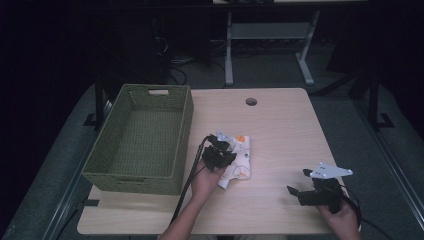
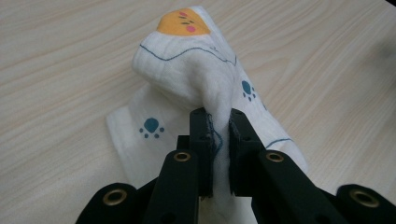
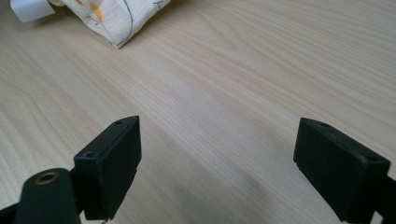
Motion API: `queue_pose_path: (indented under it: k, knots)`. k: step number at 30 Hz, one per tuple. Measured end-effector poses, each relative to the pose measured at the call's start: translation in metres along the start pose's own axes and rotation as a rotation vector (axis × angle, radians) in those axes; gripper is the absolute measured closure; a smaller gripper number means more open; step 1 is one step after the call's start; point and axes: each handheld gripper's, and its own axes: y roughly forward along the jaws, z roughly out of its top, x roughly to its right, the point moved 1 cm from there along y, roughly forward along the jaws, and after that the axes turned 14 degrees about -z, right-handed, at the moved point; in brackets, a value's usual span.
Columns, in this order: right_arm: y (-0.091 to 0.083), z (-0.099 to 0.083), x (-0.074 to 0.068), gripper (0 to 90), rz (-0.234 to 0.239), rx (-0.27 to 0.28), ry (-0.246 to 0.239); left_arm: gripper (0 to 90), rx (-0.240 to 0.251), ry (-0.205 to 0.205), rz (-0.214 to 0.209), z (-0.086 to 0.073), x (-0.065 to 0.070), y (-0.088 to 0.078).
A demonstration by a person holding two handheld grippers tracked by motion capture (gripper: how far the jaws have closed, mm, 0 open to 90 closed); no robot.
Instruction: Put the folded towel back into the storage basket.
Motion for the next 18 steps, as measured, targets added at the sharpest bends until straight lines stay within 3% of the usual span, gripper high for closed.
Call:
queue_pose_path:
  k: [12,18]
  knots:
    - [0.0,0.0,0.0,14.7,-0.001,0.001,0.0,83.0,0.04,-0.006,-0.039,0.012,0.005,-0.016]
    - [0.0,0.0,0.0,14.7,-0.003,0.0,-0.001,83.1,0.08,-0.035,-0.1,0.019,0.005,-0.028]
